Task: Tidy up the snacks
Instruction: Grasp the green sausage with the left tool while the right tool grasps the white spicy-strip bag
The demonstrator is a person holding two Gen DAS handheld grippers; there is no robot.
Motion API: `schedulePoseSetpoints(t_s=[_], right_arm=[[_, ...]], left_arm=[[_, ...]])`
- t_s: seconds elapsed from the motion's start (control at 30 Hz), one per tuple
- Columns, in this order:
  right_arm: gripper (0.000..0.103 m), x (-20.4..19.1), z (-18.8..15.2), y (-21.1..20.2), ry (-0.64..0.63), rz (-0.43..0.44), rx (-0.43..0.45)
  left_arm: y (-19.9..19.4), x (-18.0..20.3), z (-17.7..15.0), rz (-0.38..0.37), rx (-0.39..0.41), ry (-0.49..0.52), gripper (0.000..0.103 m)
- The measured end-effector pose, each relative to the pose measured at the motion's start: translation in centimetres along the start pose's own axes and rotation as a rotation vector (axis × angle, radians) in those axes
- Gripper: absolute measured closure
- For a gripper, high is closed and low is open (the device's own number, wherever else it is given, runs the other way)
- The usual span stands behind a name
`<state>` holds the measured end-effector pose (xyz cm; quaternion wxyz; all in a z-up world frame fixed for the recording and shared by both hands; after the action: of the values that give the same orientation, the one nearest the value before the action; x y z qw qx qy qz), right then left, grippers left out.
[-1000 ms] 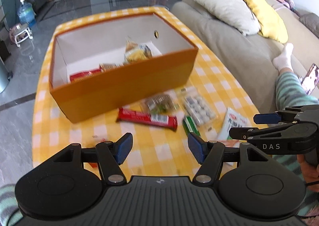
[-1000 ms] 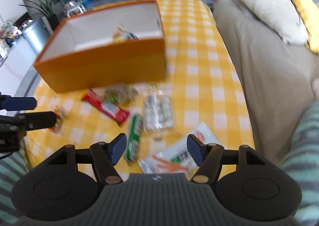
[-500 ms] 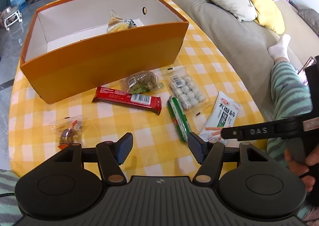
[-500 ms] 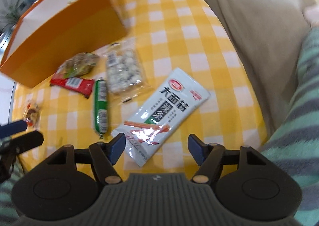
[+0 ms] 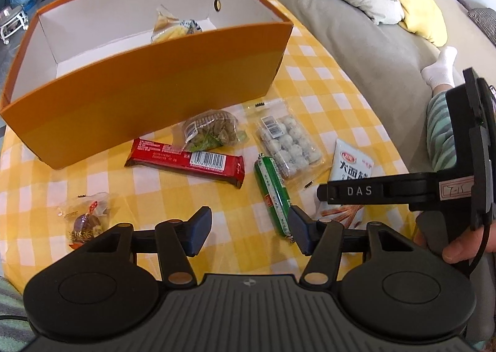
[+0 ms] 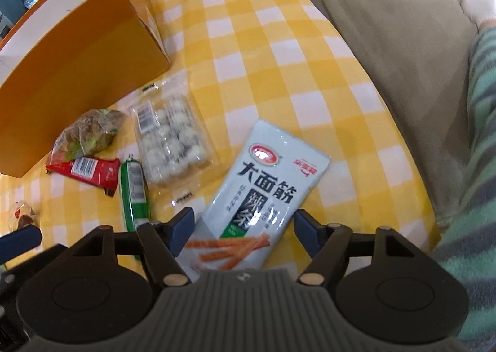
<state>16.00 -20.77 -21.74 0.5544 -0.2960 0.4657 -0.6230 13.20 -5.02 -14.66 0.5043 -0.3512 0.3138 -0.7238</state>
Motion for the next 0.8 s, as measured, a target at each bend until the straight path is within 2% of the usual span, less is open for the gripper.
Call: schedulePoseSetpoints(t_s=[0.17,0.33,0.47,0.57,0.73,0.8], right_arm=[[0.034,-0.6,0.4,0.5,-0.041,-0.020,0.040],[0.048,-0.9,0.4,0.3,-0.124,-0.040,0.073],[0.050,-0.4,0.5,0.0,-0.130,-0.012,0.073],[0.051,-0.3,0.4,-0.2,-0.145,-0.002,0.066],[0.048,-0.6,0.3,-0.2,-0.172,-0.007,0.065],[0.047,-0.6,0.3,-0.2,-0.178,-0.007,0.066]], left_arm=[[1.3,0.8,0.1,-0.015,-0.008,0.011,0.037],[2.8,1.8,0.4,-0.026,-0.011,0.052,0.037],[4.1,2.0,0.5,0.003,-0.031,0.071,0.037],[4.8,1.9,0.4,-0.001,-0.046,0.064,0.042],[5.9,1.7,0.2,0.010,-0.081,0.050,0.055],[6.0,1.5,0.0,0.012,-0.087,0.047,0.056]])
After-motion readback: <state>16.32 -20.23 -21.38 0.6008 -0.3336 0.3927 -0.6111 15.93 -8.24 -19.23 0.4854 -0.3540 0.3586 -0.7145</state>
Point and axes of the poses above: each gripper's, at about its wrist camera, not at the fingertips, and y roughly the way its jaws point, x to its right, z to its top, the point moved 2 cm from there along y, roughly the way its jaws point, and after that the axes turned 10 degrees about x, right-handed, at the moved point
